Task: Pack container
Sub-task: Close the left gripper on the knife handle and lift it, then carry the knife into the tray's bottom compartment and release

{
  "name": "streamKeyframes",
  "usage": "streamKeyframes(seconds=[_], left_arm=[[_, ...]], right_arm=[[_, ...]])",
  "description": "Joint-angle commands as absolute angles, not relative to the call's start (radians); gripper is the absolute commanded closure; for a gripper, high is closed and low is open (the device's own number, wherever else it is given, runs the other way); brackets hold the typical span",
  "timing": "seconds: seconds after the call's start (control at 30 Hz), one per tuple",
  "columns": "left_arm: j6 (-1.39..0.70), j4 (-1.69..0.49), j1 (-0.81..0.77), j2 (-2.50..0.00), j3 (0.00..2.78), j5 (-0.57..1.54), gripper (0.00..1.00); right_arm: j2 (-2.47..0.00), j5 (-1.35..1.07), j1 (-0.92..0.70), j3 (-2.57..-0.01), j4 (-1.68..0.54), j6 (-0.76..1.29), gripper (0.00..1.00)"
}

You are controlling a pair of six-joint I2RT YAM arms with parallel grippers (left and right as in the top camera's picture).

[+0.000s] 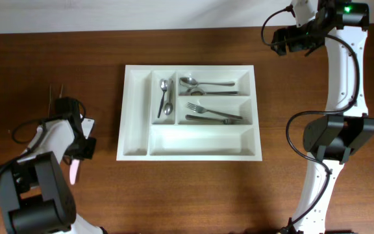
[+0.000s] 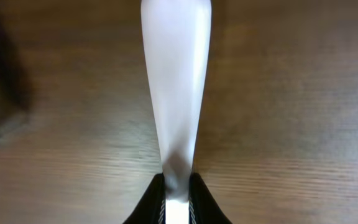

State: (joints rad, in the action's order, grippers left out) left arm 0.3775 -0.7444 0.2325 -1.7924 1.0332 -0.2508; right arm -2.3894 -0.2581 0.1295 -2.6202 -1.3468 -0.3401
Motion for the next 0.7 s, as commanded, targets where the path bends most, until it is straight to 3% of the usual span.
streamKeyframes(seconds=[0.0, 0.33, 0.67], left_arm=[[0.382, -0.795, 0.232, -1.799, 1.185, -0.266, 0.98], [0.382, -0.97, 0.148, -1.799, 1.43, -0.121, 0.98], [0.408, -0.958, -0.05, -1.799, 1.461, 0.069, 0.98]], right_arm=[[-2.362, -0.253, 0.131, -2.634, -1.347, -0.331, 0.01], [-2.362, -0.253, 0.131, -2.634, -1.347, -0.331, 0.01], [-2.362, -0.253, 0.131, -2.634, -1.347, -0.331, 0.01]])
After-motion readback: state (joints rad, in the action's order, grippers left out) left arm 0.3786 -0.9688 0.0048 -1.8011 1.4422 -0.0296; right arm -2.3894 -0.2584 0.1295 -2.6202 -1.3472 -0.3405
